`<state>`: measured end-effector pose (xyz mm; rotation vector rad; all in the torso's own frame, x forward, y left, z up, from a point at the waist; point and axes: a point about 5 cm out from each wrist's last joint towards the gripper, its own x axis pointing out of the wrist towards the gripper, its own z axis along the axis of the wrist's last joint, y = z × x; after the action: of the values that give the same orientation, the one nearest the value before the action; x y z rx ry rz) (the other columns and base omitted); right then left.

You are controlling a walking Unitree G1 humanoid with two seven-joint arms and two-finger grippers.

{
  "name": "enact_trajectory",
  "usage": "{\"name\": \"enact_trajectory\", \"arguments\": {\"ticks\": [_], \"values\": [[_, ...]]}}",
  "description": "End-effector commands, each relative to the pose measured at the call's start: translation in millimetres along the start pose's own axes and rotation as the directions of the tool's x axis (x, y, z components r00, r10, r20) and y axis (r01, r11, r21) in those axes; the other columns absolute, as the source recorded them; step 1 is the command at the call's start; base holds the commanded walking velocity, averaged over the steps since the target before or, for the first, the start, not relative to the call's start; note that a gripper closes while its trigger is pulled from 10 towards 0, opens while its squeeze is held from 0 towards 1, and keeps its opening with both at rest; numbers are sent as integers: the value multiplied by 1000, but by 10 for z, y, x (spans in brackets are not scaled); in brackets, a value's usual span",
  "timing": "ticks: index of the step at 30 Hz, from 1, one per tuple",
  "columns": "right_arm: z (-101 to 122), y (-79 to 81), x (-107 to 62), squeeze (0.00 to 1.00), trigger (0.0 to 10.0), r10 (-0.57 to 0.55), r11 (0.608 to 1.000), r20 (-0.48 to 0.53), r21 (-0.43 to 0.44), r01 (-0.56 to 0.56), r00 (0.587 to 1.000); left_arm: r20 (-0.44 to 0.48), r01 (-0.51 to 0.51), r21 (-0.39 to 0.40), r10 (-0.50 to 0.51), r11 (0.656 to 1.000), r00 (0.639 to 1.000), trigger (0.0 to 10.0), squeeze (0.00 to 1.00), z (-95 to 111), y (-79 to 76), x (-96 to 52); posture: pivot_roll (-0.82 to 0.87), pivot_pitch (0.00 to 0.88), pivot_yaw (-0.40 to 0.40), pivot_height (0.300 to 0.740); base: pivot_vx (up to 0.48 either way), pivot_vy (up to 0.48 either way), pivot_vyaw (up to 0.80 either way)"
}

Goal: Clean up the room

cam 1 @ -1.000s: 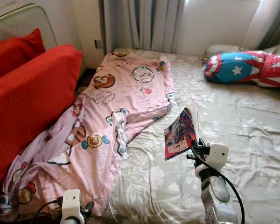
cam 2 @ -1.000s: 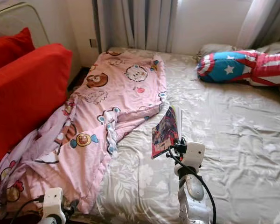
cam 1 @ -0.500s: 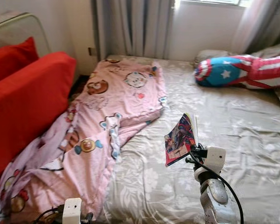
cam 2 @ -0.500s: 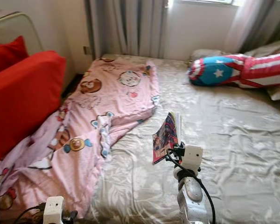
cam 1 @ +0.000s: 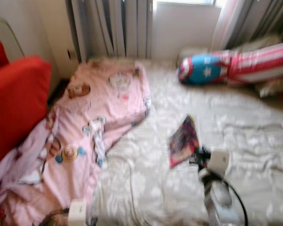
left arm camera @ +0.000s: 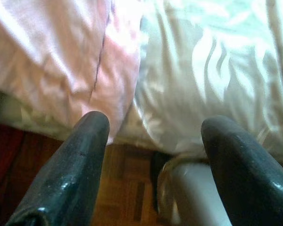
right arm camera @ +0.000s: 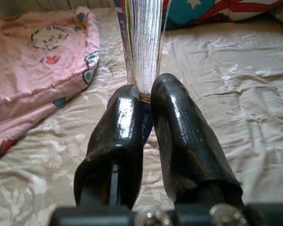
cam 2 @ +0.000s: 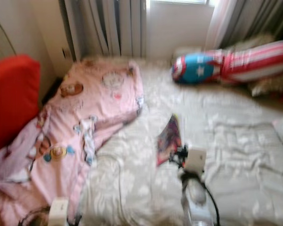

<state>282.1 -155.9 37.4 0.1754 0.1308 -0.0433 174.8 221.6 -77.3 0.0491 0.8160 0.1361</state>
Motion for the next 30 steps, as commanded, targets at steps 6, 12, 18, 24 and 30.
{"name": "enact_trajectory", "arguments": {"ticks": [6, 12, 18, 24, 30], "values": [[115, 39, 67, 0, 10000, 20, 1000, 53, -5, -20, 998, 6, 5, -5, -5, 1000, 1000, 10000, 0, 42, -54, 19, 3, 0, -78, 740, 0, -333, 0], [112, 20, 65, 0, 10000, 10, 1000, 56, 4, -10, 998, 20, -4, -9, 4, 1000, 1000, 10000, 0, 87, -32, 31, 8, 0, -82, 740, 0, -333, 0], [121, 26, 74, 0, 10000, 10, 1000, 59, 5, -11, 998, 23, -12, -18, 13, 1000, 1000, 10000, 0, 101, -23, 34, 8, 0, -77, 740, 0, -333, 0], [114, 34, 77, 0, 10000, 11, 1000, 56, 3, -11, 998, 25, -7, -15, 7, 1000, 1000, 10000, 0, 106, -53, 37, 9, 0, -74, 740, 0, -334, 0], [102, 33, 72, 0, 10000, 21, 1000, 49, -6, -21, 999, 28, -3, -11, 4, 1000, 1000, 10000, 0, 110, -58, 38, 15, 0, -71, 740, 0, -334, 0]]}}
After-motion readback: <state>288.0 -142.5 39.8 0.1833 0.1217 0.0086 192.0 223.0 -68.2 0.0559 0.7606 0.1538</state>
